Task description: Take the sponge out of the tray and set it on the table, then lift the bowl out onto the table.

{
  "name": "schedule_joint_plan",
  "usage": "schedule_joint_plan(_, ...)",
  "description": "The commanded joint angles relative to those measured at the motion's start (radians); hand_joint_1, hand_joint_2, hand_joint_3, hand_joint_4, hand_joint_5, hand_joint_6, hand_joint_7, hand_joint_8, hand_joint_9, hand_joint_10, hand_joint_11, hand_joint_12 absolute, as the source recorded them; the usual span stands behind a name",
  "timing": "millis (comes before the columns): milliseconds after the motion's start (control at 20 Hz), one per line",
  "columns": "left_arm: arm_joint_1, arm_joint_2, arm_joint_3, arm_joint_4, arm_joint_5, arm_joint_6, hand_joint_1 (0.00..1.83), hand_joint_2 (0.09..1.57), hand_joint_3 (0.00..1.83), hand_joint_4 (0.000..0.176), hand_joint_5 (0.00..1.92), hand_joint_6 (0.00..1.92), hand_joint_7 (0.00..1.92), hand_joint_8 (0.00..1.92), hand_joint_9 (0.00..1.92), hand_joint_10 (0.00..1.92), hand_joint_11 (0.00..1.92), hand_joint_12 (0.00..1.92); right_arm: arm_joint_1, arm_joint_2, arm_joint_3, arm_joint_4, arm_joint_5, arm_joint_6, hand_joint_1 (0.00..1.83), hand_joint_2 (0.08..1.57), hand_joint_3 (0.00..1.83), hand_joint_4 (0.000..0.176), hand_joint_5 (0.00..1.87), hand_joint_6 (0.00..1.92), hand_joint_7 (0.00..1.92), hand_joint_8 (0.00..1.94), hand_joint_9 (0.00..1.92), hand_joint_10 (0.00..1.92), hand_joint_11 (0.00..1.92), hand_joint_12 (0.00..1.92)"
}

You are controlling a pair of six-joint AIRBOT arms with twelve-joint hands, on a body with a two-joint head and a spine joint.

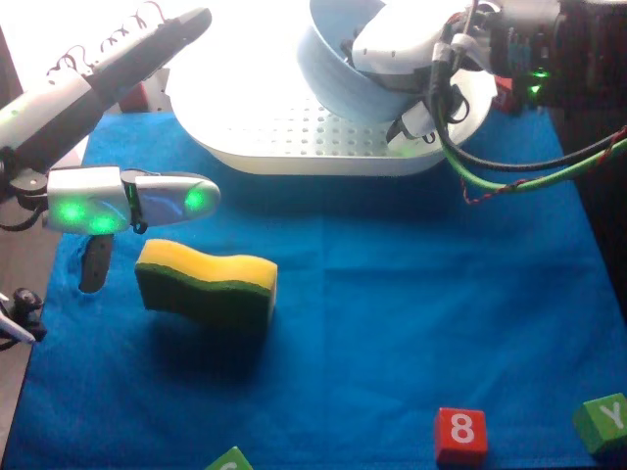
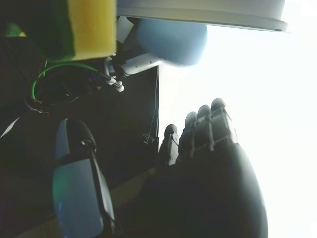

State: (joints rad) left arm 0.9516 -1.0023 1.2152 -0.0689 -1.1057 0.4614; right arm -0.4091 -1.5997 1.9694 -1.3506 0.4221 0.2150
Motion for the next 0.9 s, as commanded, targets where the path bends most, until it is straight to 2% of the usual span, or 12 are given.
schedule_joint_plan(0,-0.004,-0.006,0.001,-0.017,-0.131,-0.010,0.66,0.86,0.00,0.170,0.00,0.00,0.00,0.00,0.00,0.00,0.00,0.00,0.015,0.001,0.002,0.018,0.062,0.016,1.48,1.19,0.04,0.000,1.11,1.92,1.47,1.94,1.58,1.92,1.62,1.92)
schedule_joint_plan(150,0.003,-0.006,0.000,-0.022,-0.137,-0.013,0.68,0.86,0.00,0.169,0.00,0.00,0.00,0.00,0.00,0.00,0.00,0.00,0.062,0.026,-0.029,0.024,0.122,0.017,1.44,1.20,0.04,0.000,1.05,1.92,1.41,1.94,1.50,1.92,1.50,1.92)
schedule_joint_plan(200,0.004,-0.006,-0.001,-0.023,-0.140,-0.014,0.67,0.87,0.00,0.156,0.00,0.00,0.00,0.00,0.00,0.00,0.00,0.00,0.069,0.049,-0.057,0.037,0.142,0.016,1.51,1.16,0.02,0.000,1.07,1.92,1.41,1.94,1.53,1.92,1.56,1.92)
schedule_joint_plan(300,0.004,-0.006,-0.003,-0.024,-0.142,-0.014,0.67,0.87,0.00,0.156,0.00,0.00,0.00,0.00,0.00,0.00,0.00,0.00,0.078,0.097,-0.116,0.058,0.167,0.016,1.49,1.15,0.02,0.000,1.11,1.92,1.48,1.94,1.59,1.92,1.57,1.92)
schedule_joint_plan(400,0.004,-0.006,-0.004,-0.025,-0.144,-0.014,0.67,0.86,0.00,0.172,0.00,0.00,0.00,0.00,0.00,0.00,0.00,0.00,0.081,0.142,-0.174,0.092,0.191,-0.027,1.49,1.17,0.03,0.000,1.14,1.92,1.48,1.94,1.61,1.92,1.63,1.92)
schedule_joint_plan(500,0.008,-0.006,-0.006,-0.029,-0.147,-0.014,0.68,0.86,0.00,0.176,0.00,0.00,0.00,0.00,0.00,0.00,0.00,0.00,0.081,0.194,-0.233,0.157,0.261,-0.065,1.46,1.20,0.05,0.000,1.19,1.92,1.49,1.94,1.61,1.92,1.64,1.92)
schedule_joint_plan(550,0.012,-0.004,-0.008,-0.034,-0.151,-0.014,0.68,0.87,0.00,0.176,0.00,0.00,0.00,0.00,0.00,0.00,0.00,0.00,0.081,0.214,-0.254,0.181,0.317,-0.065,1.32,1.26,0.16,0.000,1.24,1.92,1.56,1.94,1.68,1.92,1.69,1.92)
schedule_joint_plan(600,0.016,-0.002,-0.010,-0.038,-0.155,-0.014,0.67,0.87,0.00,0.176,0.00,0.00,0.00,0.00,0.00,0.00,0.00,0.00,0.081,0.234,-0.275,0.196,0.366,-0.065,1.30,1.26,0.19,0.000,1.25,1.92,1.58,1.94,1.69,1.92,1.68,1.92)
schedule_joint_plan(700,0.019,0.002,-0.014,-0.039,-0.158,-0.014,0.68,0.87,0.00,0.176,0.00,0.00,0.00,0.00,0.00,0.00,0.00,0.00,0.081,0.277,-0.327,0.203,0.415,-0.065,1.19,1.06,0.64,0.000,1.22,1.92,1.55,1.94,1.67,1.92,1.68,1.92)
schedule_joint_plan(750,0.020,0.006,-0.015,-0.039,-0.159,-0.014,0.68,0.86,0.00,0.176,0.00,0.00,0.00,0.00,0.00,0.00,0.00,0.00,0.080,0.308,-0.362,0.201,0.439,-0.067,1.03,0.86,1.08,0.000,0.84,1.92,1.48,1.94,1.63,1.92,1.66,1.92)
schedule_joint_plan(800,0.020,0.014,-0.017,-0.038,-0.156,-0.013,0.67,0.87,0.00,0.176,0.00,0.00,0.00,0.00,0.00,0.00,0.00,0.00,0.080,0.341,-0.400,0.190,0.461,-0.067,0.95,1.01,0.87,0.000,0.62,1.92,1.40,1.94,1.60,1.92,1.65,1.92)
schedule_joint_plan(850,0.020,0.023,-0.019,-0.036,-0.156,-0.013,0.66,0.88,0.00,0.169,0.00,0.00,0.00,0.00,0.00,0.00,0.00,0.00,0.079,0.370,-0.432,0.183,0.475,-0.067,1.13,1.08,0.62,0.027,0.80,1.92,1.40,1.94,1.61,1.92,1.68,1.92)
